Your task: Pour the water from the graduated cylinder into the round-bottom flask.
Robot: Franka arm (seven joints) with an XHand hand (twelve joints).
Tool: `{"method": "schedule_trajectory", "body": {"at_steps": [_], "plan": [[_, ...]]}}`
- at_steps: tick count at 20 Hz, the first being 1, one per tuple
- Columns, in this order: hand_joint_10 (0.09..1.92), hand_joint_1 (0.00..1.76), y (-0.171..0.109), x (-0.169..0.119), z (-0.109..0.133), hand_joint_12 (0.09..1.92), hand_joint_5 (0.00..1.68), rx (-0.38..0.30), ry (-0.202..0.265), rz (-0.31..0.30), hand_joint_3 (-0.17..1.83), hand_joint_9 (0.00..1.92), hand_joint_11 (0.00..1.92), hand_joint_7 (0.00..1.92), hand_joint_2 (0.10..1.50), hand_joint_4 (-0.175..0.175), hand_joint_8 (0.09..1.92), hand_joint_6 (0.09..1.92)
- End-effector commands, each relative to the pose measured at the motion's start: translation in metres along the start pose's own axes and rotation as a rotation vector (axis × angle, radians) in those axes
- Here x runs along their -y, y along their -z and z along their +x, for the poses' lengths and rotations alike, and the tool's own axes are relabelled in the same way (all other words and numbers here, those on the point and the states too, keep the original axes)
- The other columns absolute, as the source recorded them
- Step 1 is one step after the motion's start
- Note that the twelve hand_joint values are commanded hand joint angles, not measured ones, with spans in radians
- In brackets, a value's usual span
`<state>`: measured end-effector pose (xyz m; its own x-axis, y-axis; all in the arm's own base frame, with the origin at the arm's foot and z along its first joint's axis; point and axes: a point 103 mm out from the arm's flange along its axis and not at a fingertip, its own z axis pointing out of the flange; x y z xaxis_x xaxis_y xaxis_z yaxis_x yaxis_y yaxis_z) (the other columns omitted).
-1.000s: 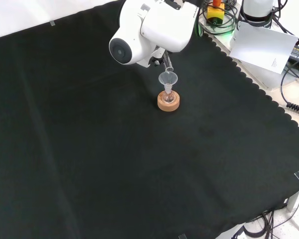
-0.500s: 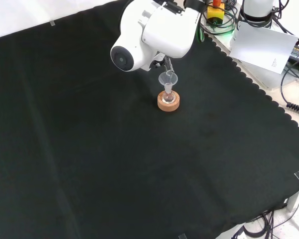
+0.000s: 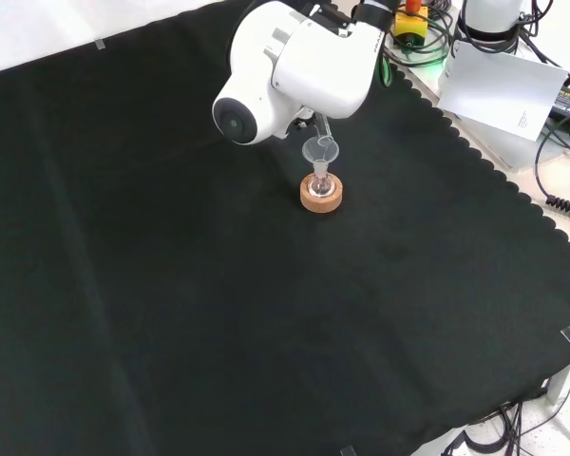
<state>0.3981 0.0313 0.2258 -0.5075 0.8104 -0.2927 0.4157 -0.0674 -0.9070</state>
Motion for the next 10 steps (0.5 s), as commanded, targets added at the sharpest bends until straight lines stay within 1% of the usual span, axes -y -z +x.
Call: {"method": "schedule_trajectory", "body": {"at_steps": [1,5,10], "plan": [[0.09,1.27,-0.0004,0.0018,-0.0013,0.64,1.11,0.010,-0.006,0.001,-0.17,1.57,1.26,1.34,1.10,0.000,0.45,0.81],[0.09,1.27,0.0010,0.0025,0.0007,0.65,1.11,0.013,-0.014,0.002,-0.17,1.57,1.26,1.34,1.10,0.000,0.45,0.81],[0.09,1.27,-0.0036,0.0044,-0.0050,0.65,1.11,-0.014,0.010,-0.040,-0.17,1.57,1.26,1.34,1.10,0.001,0.45,0.81]]}}
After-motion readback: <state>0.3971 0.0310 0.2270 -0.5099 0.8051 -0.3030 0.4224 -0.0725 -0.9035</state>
